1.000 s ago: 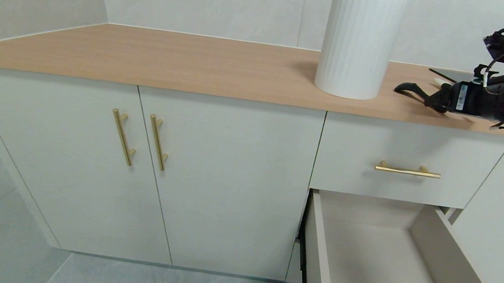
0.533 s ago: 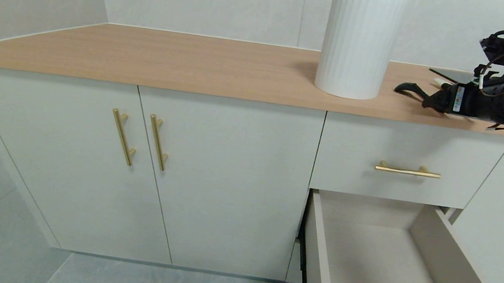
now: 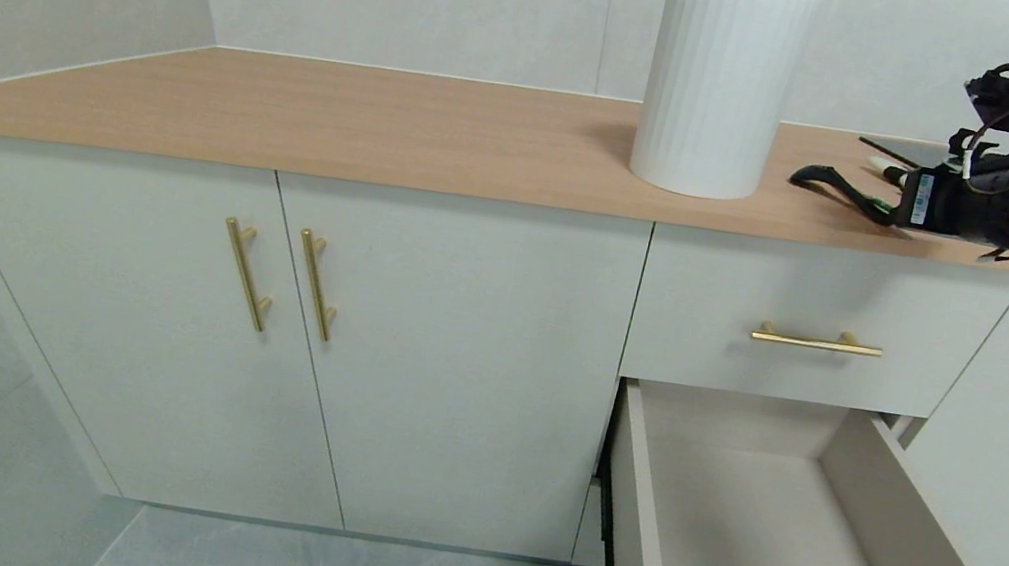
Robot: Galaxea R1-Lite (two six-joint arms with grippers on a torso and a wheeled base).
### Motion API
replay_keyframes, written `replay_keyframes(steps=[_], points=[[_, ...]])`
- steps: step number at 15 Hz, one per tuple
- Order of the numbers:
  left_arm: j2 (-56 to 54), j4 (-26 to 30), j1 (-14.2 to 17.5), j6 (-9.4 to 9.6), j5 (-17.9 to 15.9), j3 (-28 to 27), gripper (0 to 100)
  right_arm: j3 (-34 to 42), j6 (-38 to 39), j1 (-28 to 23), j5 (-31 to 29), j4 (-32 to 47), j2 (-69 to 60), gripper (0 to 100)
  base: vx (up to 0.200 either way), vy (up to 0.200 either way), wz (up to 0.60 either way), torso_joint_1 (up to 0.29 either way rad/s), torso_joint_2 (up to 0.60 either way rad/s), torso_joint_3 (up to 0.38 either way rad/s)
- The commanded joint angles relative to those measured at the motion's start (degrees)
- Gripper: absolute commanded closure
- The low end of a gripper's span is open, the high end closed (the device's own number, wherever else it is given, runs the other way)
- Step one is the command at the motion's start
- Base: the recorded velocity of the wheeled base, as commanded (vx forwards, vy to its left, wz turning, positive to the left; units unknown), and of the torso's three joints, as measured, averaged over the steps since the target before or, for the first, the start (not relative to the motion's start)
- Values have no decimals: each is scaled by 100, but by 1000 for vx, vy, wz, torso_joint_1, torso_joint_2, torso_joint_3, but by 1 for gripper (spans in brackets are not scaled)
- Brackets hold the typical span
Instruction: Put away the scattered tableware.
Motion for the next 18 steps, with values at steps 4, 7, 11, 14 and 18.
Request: replay_keyframes(steps=[4,7,11,14,18], points=[[7,-4,1,-3,2,0,0,1,-1,2,-3,4,-11,100,0,0,0,0,0,0],[7,-4,1,-3,2,0,0,1,-1,2,-3,-32,-73,100,0,0,0,0,0,0],[7,-4,1,-3,2,0,0,1,34,-42,14,-339,-556,100,0,0,0,0,0,0],[7,-4,1,-3,2,0,0,237,113,-42,94,-199,-1409,100,0,0,0,0,0,0],[7,-4,1,-3,2,0,0,2258,113,-24,1166,-190,-3281,100,0,0,0,0,0,0]])
